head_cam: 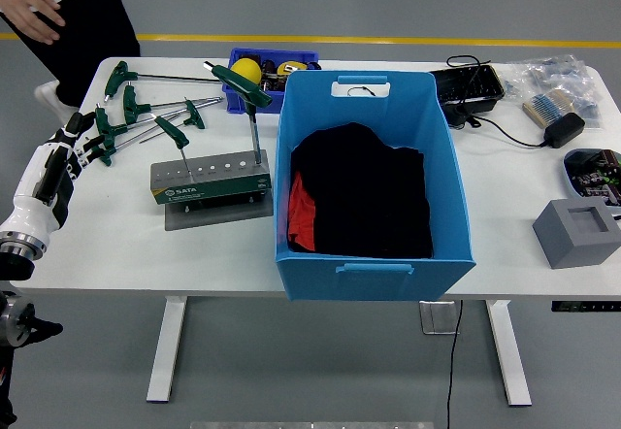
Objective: Lift tool from toolbox,place it in box,lift tool from toolbox,place it in box
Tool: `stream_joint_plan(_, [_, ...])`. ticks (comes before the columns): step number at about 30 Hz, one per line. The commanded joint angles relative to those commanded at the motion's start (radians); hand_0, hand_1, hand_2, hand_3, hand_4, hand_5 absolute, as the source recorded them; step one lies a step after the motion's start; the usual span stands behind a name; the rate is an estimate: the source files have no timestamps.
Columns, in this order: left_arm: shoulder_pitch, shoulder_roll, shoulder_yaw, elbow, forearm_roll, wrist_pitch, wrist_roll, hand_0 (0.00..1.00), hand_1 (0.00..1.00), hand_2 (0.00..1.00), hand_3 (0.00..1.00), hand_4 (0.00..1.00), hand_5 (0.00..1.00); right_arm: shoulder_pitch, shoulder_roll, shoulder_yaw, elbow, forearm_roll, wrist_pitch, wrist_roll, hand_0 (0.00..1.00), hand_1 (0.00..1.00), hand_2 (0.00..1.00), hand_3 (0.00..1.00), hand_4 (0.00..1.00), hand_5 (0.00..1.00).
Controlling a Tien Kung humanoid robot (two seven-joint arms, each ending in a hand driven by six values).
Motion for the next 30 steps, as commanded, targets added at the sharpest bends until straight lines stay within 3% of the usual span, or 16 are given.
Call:
stream_joint_plan(24, [-0.002,0.001,0.000,-0.020,0.069,0.021,-0.005,0.903,0.944,0.998,0.905,0.976,0.888,0.002,0.000,0.003,-0.001,-0.003,0.000,-0.001,0.672,0.663,0.727,0.563,0.789,0.671])
stream_joint_plan(26, [-0.009,0.009,0.007,-0.027,0.087,0.023,-0.005,0.903,0.944,0.998,0.905,0.976,0.888,0.002,0.000,0.004,-0.001,-0.003,0.000,-0.001,0.672,0.663,0.727,0.563,0.789,0.671])
stream_joint_plan(27, [-0.016,0.016,0.014,-0.030,0.101,0.024,-0.006,0.948,0.971,0.998,0.914,0.978,0.860,0.001,0.000,0.004,-0.001,-0.004,0.000,-0.001,0.672,0.664,0.727,0.563,0.788,0.671])
stream_joint_plan(30, [-0.053,0.051,0.041,-0.038,0.163,0.032,-0.011,0.948,0.971,0.998,0.914,0.978,0.860,0.002,-0.001,0.007,-0.001,-0.008,0.000,-0.002,0.672,0.664,0.727,0.563,0.788,0.671])
